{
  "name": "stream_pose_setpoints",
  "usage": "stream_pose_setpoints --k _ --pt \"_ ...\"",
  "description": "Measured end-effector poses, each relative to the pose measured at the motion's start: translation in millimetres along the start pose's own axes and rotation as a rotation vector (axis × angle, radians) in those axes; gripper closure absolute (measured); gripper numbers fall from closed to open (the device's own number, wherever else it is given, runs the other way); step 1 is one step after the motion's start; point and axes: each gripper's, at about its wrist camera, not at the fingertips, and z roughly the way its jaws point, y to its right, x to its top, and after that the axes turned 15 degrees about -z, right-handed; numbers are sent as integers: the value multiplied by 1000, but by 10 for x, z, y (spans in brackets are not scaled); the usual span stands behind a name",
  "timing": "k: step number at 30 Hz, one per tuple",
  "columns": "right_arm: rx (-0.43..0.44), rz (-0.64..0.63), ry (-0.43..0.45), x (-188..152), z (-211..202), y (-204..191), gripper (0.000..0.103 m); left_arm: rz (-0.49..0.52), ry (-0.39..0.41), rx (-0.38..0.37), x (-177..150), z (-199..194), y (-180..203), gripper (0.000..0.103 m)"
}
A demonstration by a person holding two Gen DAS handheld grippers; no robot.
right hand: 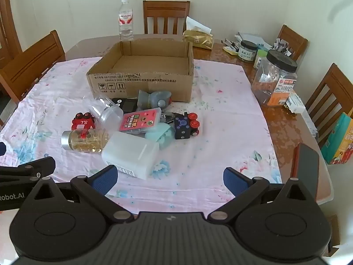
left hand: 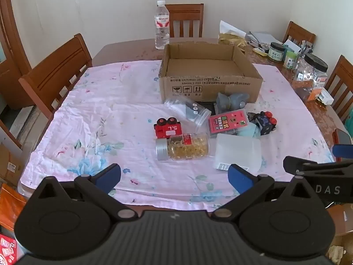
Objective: Organize rigid objects
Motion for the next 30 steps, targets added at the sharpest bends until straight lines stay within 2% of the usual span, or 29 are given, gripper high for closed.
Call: stream_pose_setpoints --k 3,30 --pt "-2 2 -4 9 8 4 0 -18 -27 -12 7 2 -8 0" --pt "2 6 -12 64 38 34 0 -27 -33 -1 32 47 29 0"
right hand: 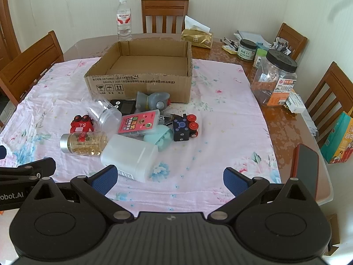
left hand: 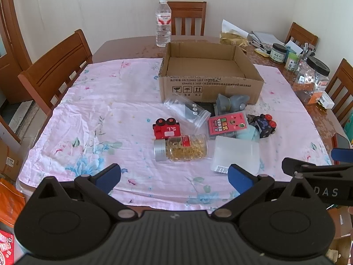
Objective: Organize rigid objects
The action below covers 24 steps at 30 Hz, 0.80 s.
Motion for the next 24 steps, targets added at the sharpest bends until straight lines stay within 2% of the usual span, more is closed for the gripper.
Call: stream_pose_setpoints --k 24 --pt "-7 -2 4 3 -28 26 0 -3 -5 1 9 -10 18 0"
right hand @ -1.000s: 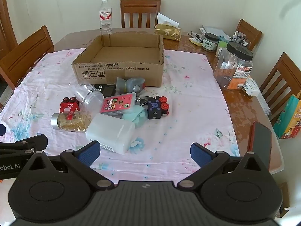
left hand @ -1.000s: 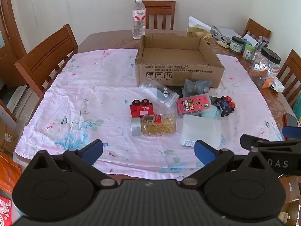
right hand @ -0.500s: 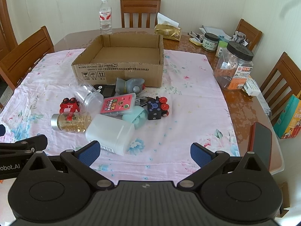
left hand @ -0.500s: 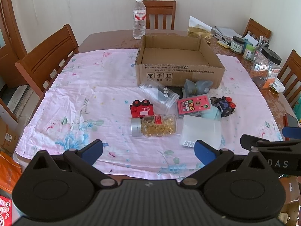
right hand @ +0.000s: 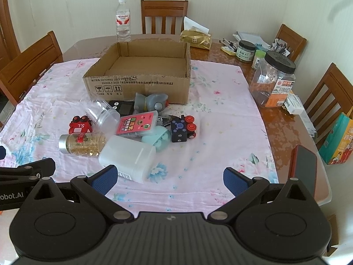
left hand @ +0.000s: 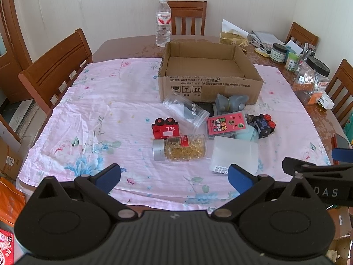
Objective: Organize rigid objects
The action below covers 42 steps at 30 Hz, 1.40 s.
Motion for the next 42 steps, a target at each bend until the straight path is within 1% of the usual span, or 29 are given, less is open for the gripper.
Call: stream_pose_setpoints --k 25,28,32,37,42 --pt "-8 -28 9 51 26 0 0 5 1 -2 41 12 10 0" --pt "-12 -37 18 49 34 -8 0 4 4 -14 41 29 0 0" --pt "11 -44 48 24 46 23 0 5 10 -47 30 66 -29 0" --pt "30 -64 75 -5 89 32 0 6 14 -63 14 144 -42 0" --pt "51 -83 75 -74 173 68 0 2 16 -62 26 265 -73 0"
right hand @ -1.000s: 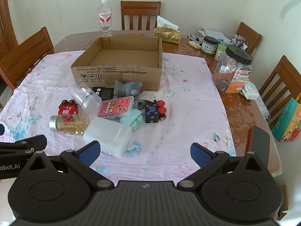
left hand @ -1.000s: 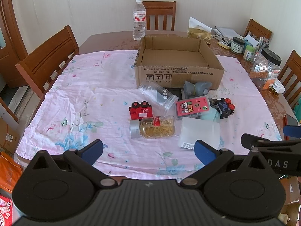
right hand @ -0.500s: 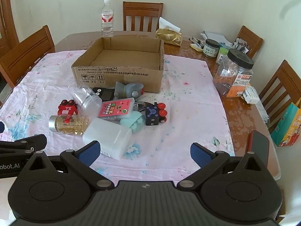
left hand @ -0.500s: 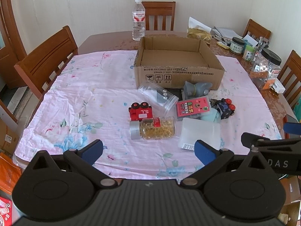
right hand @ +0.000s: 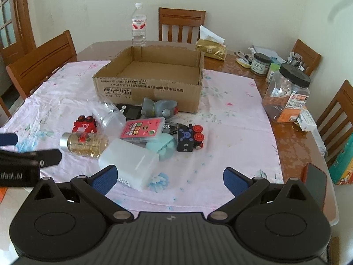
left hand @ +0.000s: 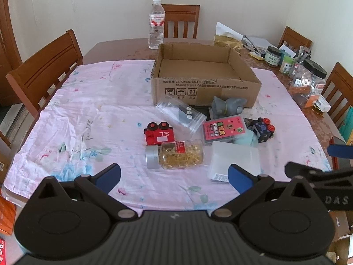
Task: Organize rigid objects
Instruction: 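Move the left tool to the gold capsule jar while the right tool approaches the white plastic box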
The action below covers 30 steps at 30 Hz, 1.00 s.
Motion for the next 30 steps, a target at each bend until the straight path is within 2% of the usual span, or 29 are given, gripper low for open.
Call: stream_pose_setpoints --k 10,19,26,30 --pt "17 14 -31 -65 158 139 0 -1 -26 37 192 532 7 0" --pt "0 45 -104 -72 394 257 0 33 -58 24 283 1008 125 0" --pt "25 62 -128 -8 545 249 0 59 -98 34 257 1202 114 0" --pt "59 68 -129 51 614 200 0 49 -118 14 251 1190 35 0"
